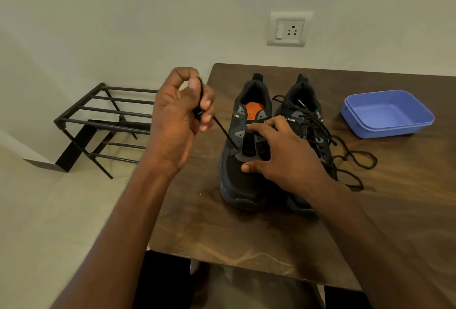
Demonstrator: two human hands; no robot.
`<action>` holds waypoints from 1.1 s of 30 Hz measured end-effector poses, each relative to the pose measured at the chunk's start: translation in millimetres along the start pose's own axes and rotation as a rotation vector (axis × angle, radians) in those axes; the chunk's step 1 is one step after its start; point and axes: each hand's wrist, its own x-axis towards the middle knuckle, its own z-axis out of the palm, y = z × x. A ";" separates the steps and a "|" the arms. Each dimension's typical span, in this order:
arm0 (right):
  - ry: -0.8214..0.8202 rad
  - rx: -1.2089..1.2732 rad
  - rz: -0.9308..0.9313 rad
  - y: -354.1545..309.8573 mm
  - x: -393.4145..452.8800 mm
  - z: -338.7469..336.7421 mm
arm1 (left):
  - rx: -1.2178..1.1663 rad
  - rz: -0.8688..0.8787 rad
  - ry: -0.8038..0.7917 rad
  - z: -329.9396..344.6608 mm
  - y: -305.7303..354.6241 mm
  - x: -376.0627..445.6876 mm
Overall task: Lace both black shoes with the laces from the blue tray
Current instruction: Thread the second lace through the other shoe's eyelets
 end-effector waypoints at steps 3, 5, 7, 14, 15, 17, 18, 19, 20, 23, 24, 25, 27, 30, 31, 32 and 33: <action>0.015 -0.001 0.012 -0.6 -1.0 1.1 | 0.709 -0.041 -0.060 -0.1 -17.5 -0.3; 0.032 -0.008 0.010 -1.0 -1.2 1.7 | 1.002 -0.164 -0.203 0.6 -30.6 -2.6; 0.035 -0.015 0.013 -1.6 -0.5 2.4 | 1.075 -0.248 -0.264 3.1 -36.9 -3.9; 0.014 -0.002 0.065 -3.6 0.8 0.9 | 0.315 0.019 -0.103 7.3 -14.0 -4.8; 0.012 -0.002 0.072 -3.6 1.2 0.7 | 0.083 0.024 -0.065 9.2 -4.3 -4.3; 0.011 -0.012 0.079 -4.3 2.0 1.4 | -0.011 0.026 0.009 11.1 5.4 -3.3; 0.011 -0.018 0.085 -4.4 2.2 1.6 | 0.148 0.011 0.034 12.2 4.5 -2.1; 0.010 -0.021 0.088 -4.1 1.9 1.9 | 0.385 -0.019 0.027 12.9 0.1 -1.8; 0.015 -0.025 0.087 -4.4 1.6 2.2 | 0.636 -0.052 -0.015 11.5 -7.8 -2.0; 0.036 -0.037 0.079 -3.8 1.0 2.6 | 1.060 -0.262 -0.218 5.6 -29.8 -3.6; 0.039 -0.040 0.080 -3.6 1.1 2.7 | 1.110 -0.332 -0.255 4.9 -32.8 -4.5; 0.040 -0.042 0.080 -3.9 1.3 2.8 | 1.141 -0.349 -0.275 4.0 -33.1 -4.3; 0.041 -0.043 0.076 -4.2 1.4 3.3 | 1.091 -0.262 -0.286 0.9 -33.1 -3.5; 0.035 -0.036 0.079 -4.6 1.2 2.4 | 0.819 -0.079 -0.214 -1.8 -31.9 -3.1; 0.033 -0.032 0.084 -4.4 1.0 1.8 | 0.729 -0.057 -0.189 -0.4 -30.9 -3.0; 0.033 -0.031 0.087 -4.2 1.0 1.4 | 0.641 -0.045 -0.174 2.4 -28.9 -3.7; 0.033 -0.033 0.091 -4.0 1.2 0.9 | 0.537 -0.023 -0.162 6.6 -25.4 -4.8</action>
